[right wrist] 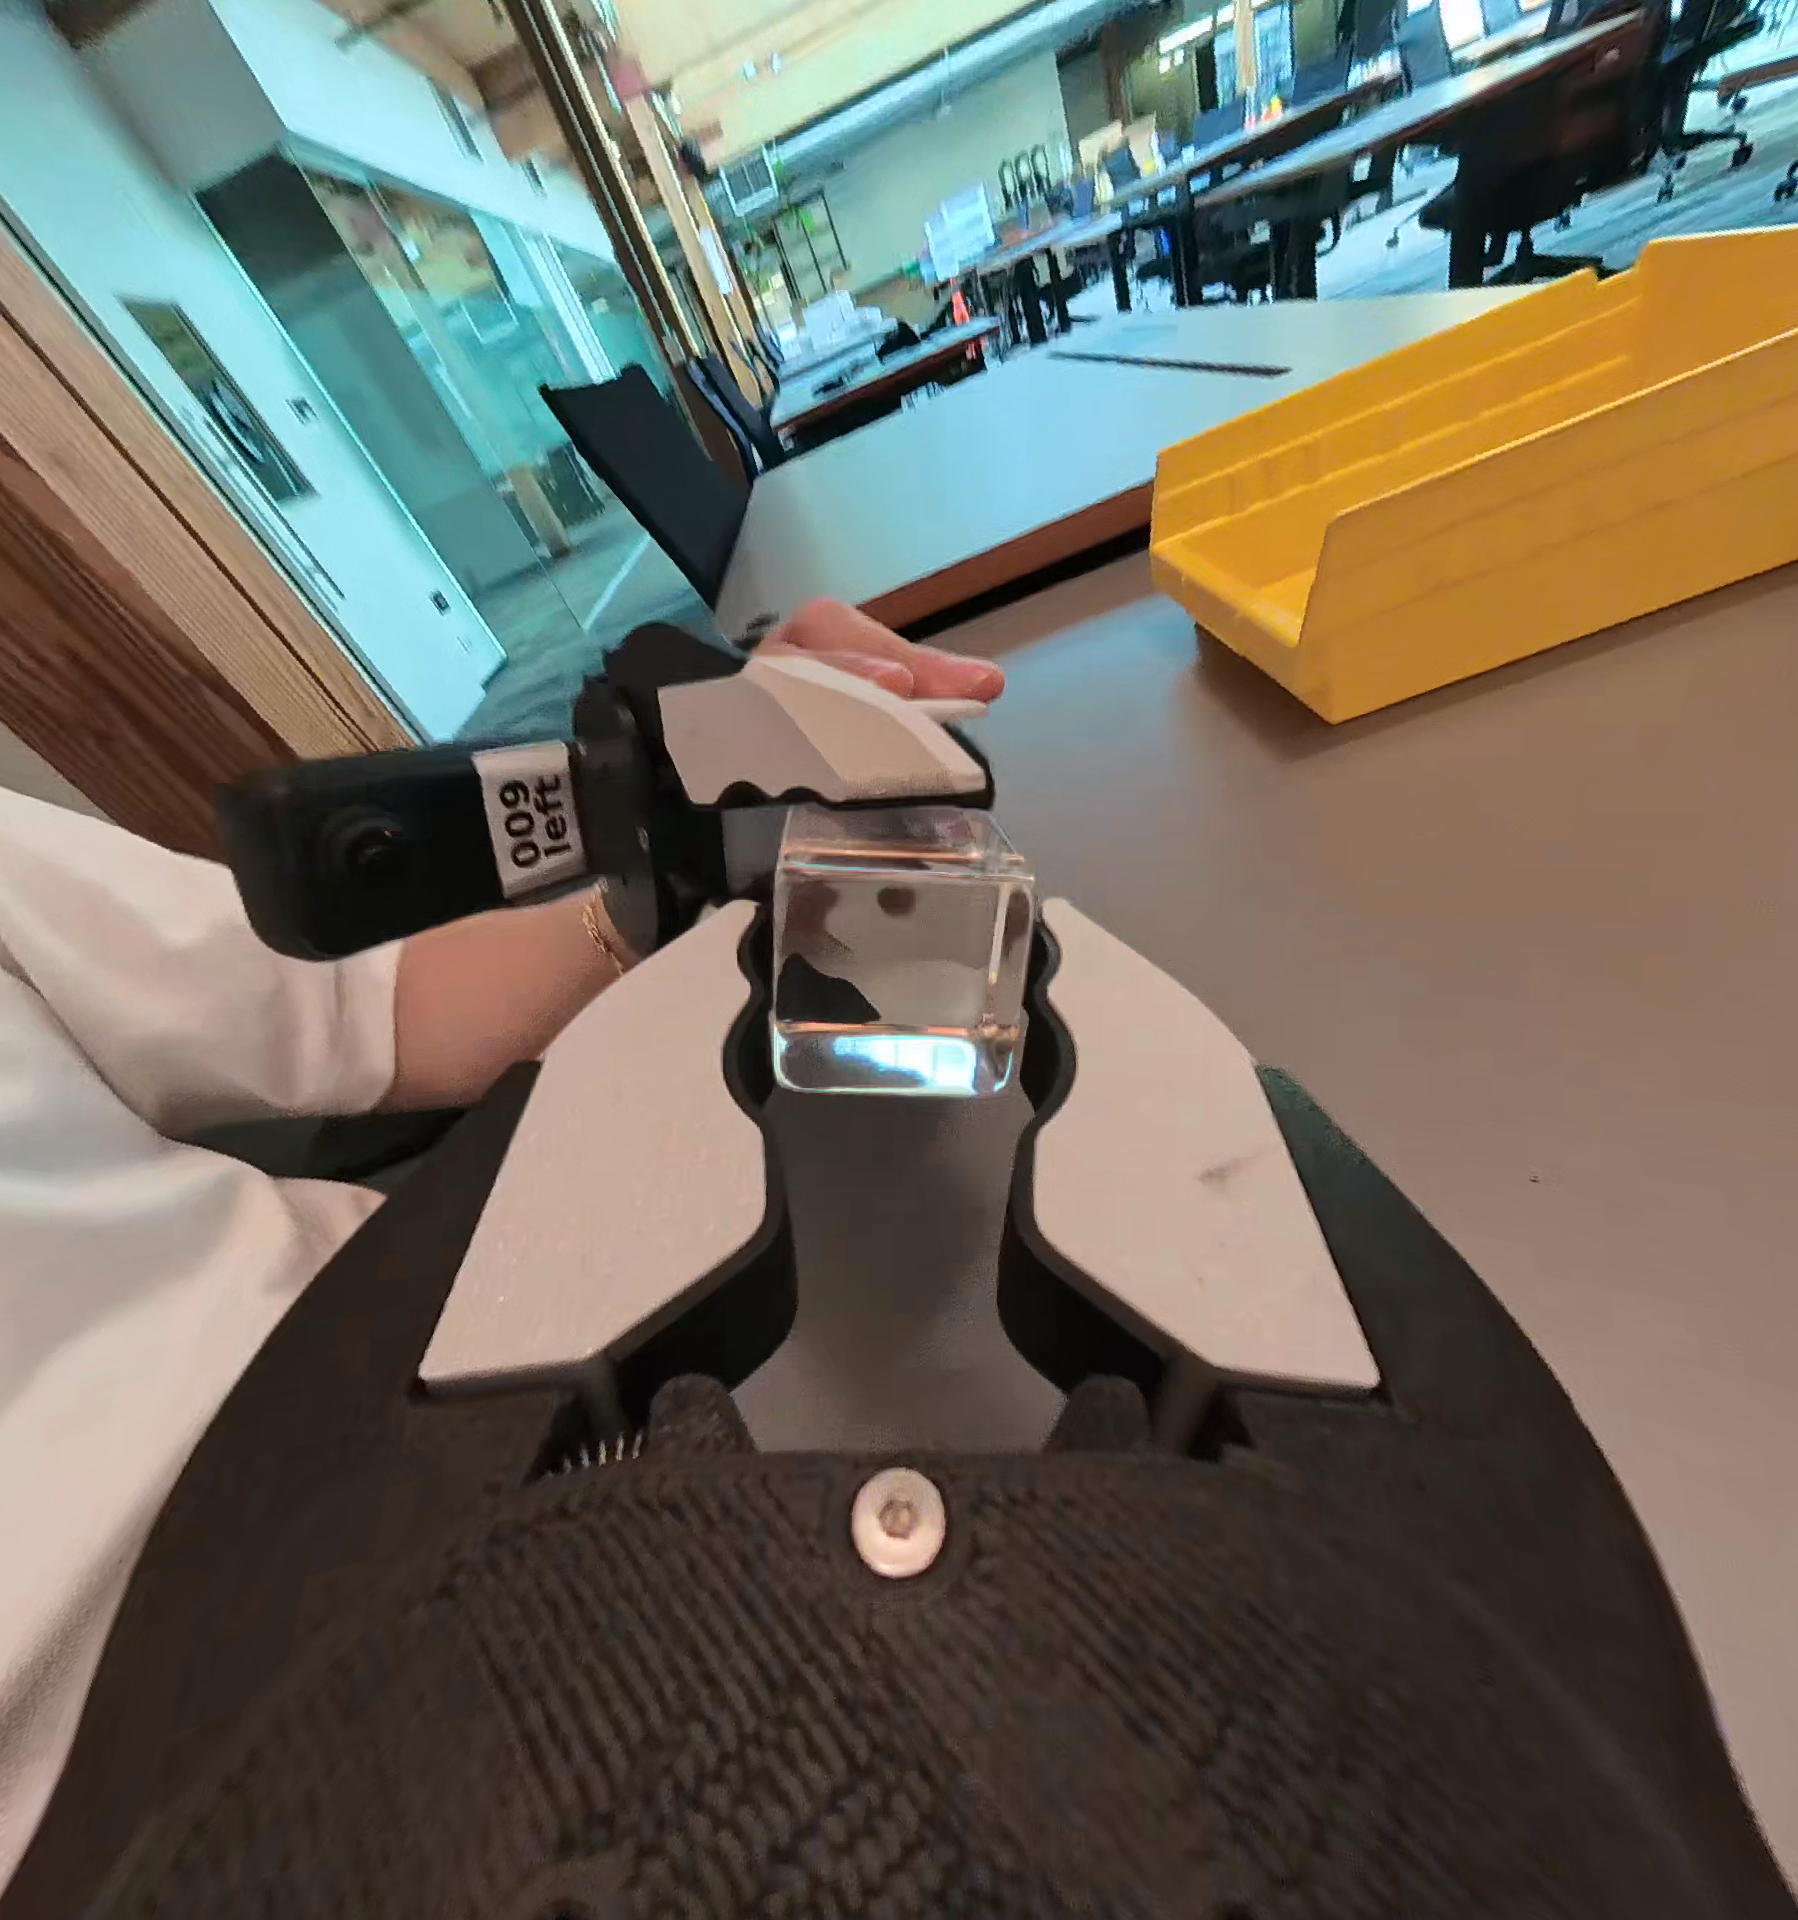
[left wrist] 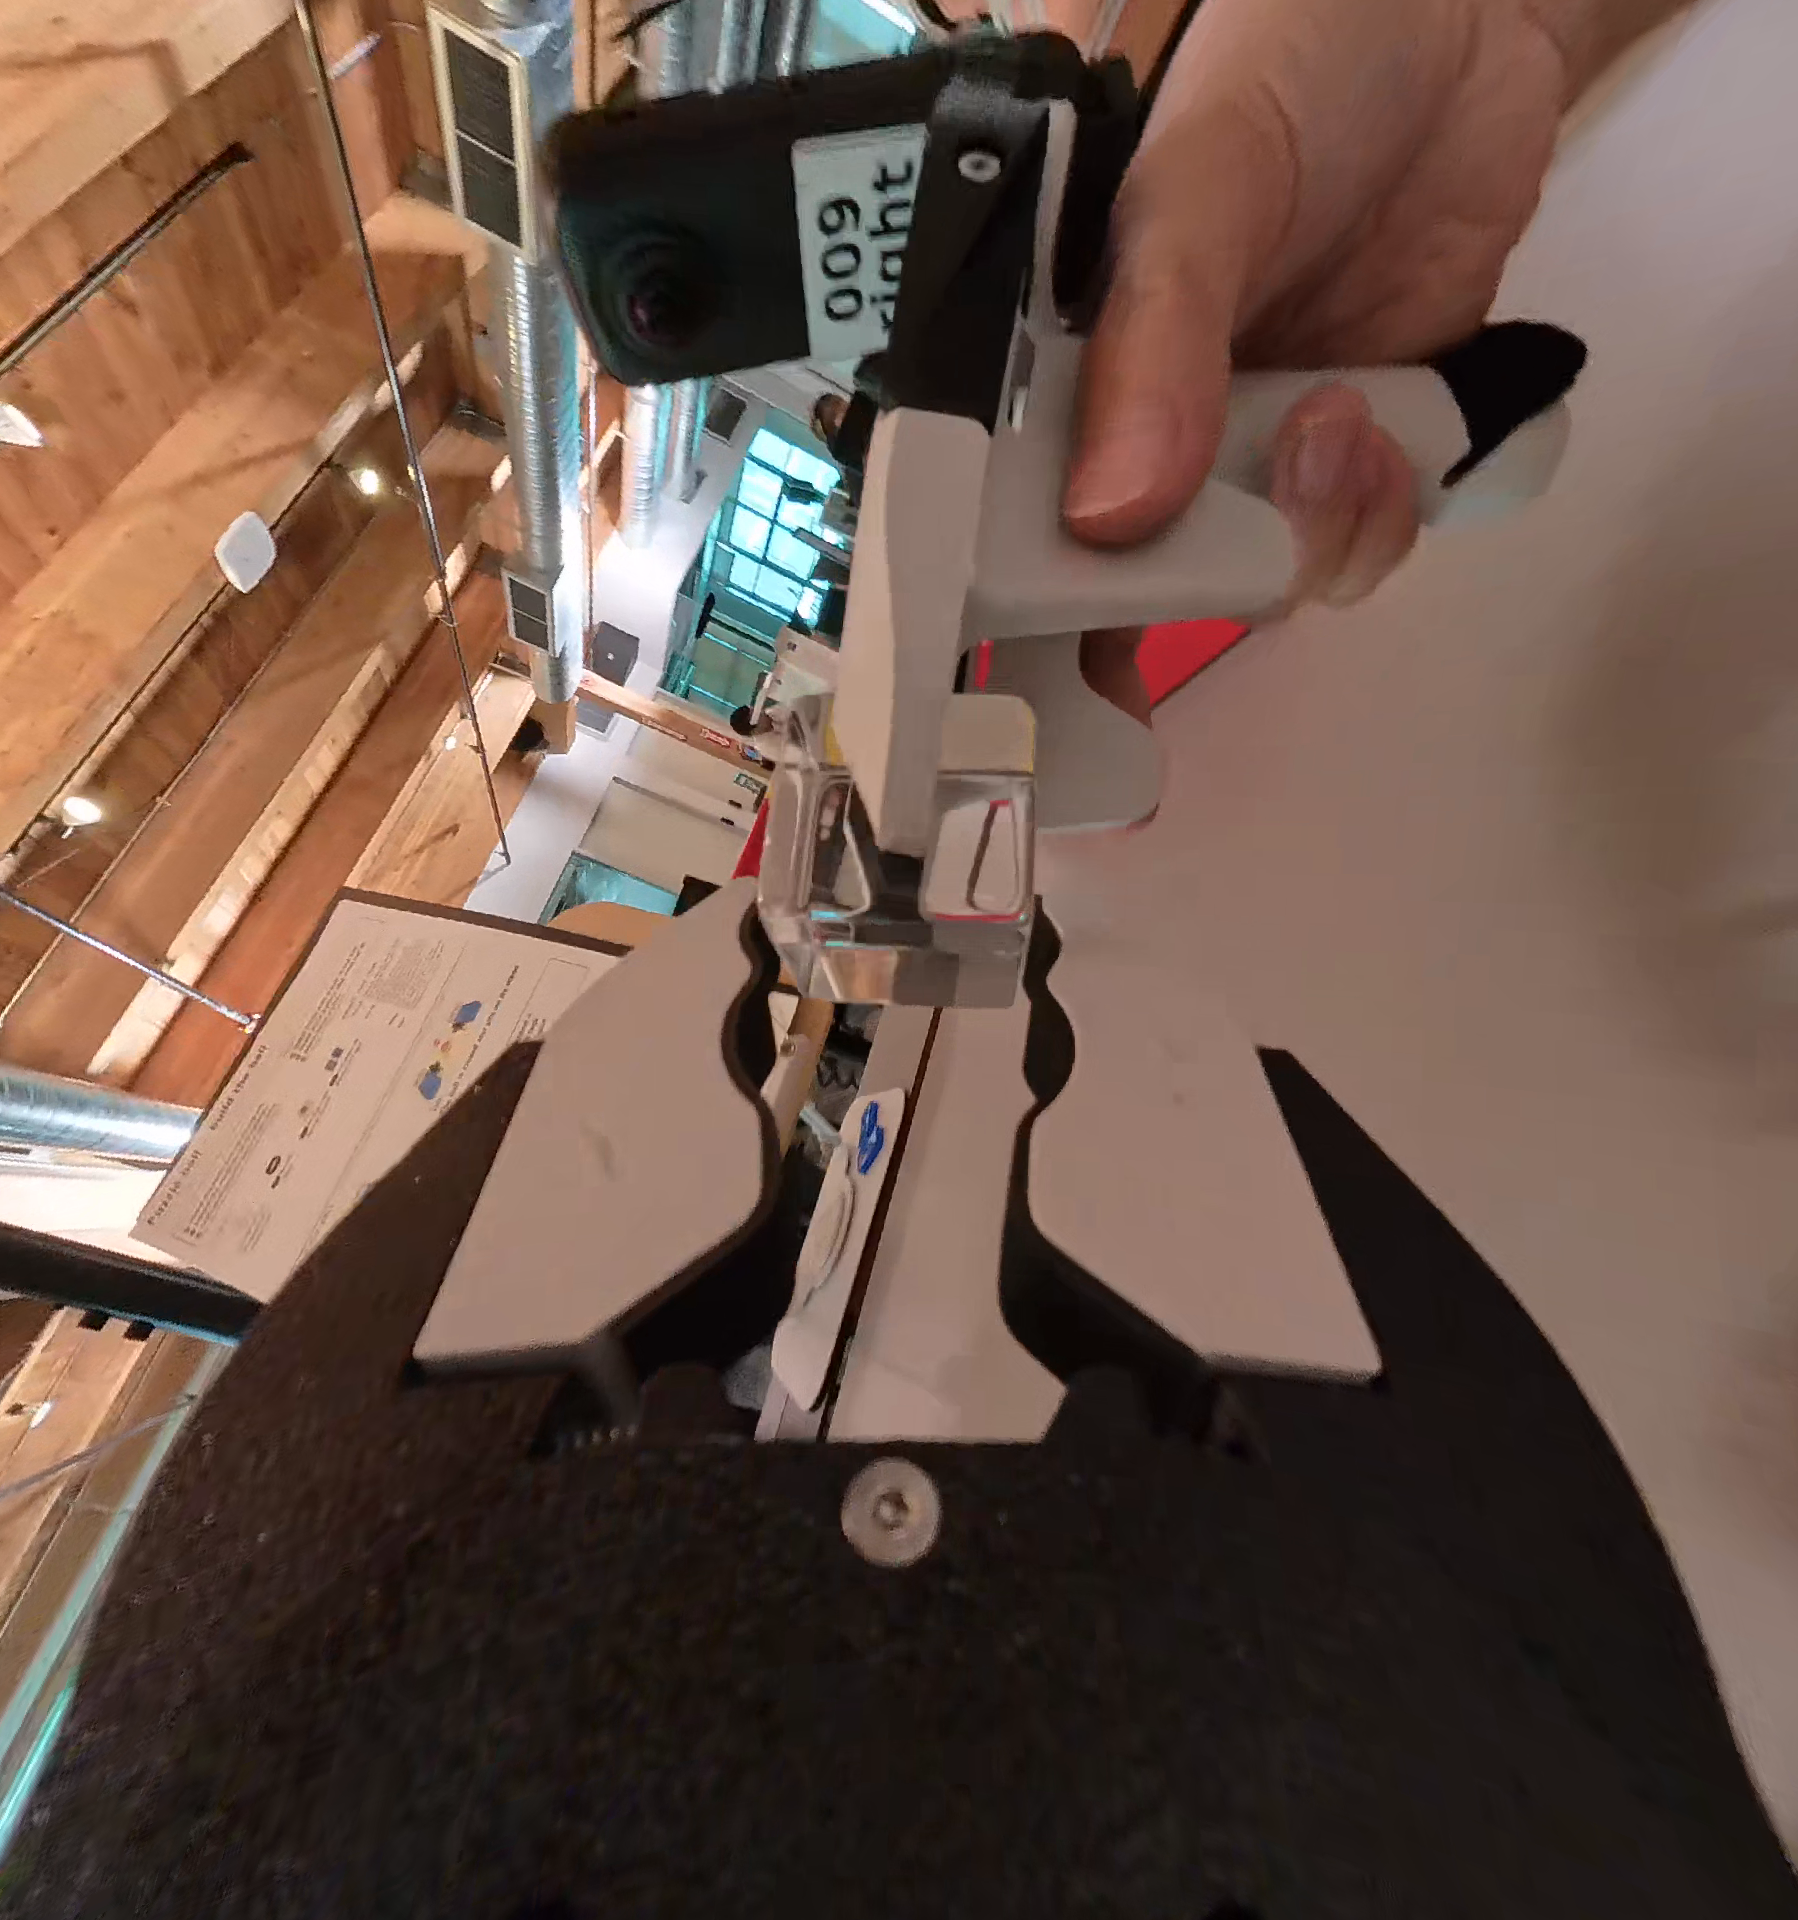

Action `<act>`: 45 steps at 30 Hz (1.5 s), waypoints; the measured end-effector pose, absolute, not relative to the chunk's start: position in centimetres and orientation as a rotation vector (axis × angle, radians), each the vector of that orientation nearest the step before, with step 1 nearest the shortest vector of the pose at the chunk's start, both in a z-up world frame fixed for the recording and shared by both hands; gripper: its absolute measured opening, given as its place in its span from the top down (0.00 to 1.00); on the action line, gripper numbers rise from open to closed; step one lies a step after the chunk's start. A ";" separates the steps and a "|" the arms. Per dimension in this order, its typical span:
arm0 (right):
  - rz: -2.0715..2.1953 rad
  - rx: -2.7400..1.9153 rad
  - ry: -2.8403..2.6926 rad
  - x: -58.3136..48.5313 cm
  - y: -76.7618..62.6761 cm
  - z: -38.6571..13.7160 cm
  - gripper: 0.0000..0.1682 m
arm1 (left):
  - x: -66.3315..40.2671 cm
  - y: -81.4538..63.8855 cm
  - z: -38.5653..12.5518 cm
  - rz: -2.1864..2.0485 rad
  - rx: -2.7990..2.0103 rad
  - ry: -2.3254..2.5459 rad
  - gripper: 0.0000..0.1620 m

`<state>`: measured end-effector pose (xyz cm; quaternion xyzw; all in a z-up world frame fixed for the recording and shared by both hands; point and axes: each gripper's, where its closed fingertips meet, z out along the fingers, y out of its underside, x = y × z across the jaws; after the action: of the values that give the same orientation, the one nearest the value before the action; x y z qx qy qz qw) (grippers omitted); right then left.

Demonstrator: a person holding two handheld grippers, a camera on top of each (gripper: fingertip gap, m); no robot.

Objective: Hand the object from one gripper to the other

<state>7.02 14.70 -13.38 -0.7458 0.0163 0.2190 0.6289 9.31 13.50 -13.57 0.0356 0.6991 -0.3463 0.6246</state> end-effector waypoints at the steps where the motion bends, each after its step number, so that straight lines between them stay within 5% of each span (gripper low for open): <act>1: 0.475 -1.722 0.022 7.0 14.8 -13.5 0.73 | 9.4 13.7 -13.6 -0.786 0.074 1.614 0.73; 10: 0.454 -1.536 0.173 10.3 13.8 -11.3 0.73 | 9.4 13.4 -12.2 -1.175 -0.175 1.529 0.63; 18: 0.650 -1.888 -0.103 6.0 11.7 -15.5 0.74 | 7.3 11.5 -15.1 -1.041 0.072 1.852 0.55; 39: 0.785 -1.989 -0.220 3.7 10.9 -17.9 0.73 | 5.9 8.1 -19.4 -0.985 0.152 2.152 0.69; 42: 0.673 -1.828 -0.115 6.0 11.6 -15.2 0.59 | 7.3 9.6 -17.3 -1.184 -0.096 2.065 0.69; 45: 0.533 -1.673 -0.080 7.7 11.8 -12.6 0.55 | 9.1 11.4 -15.9 -1.414 -0.444 1.989 0.69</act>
<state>7.66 11.80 -12.57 -0.7328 -0.0352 0.2335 0.6382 9.12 11.44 -15.88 -0.1693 0.7585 -0.5392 0.3244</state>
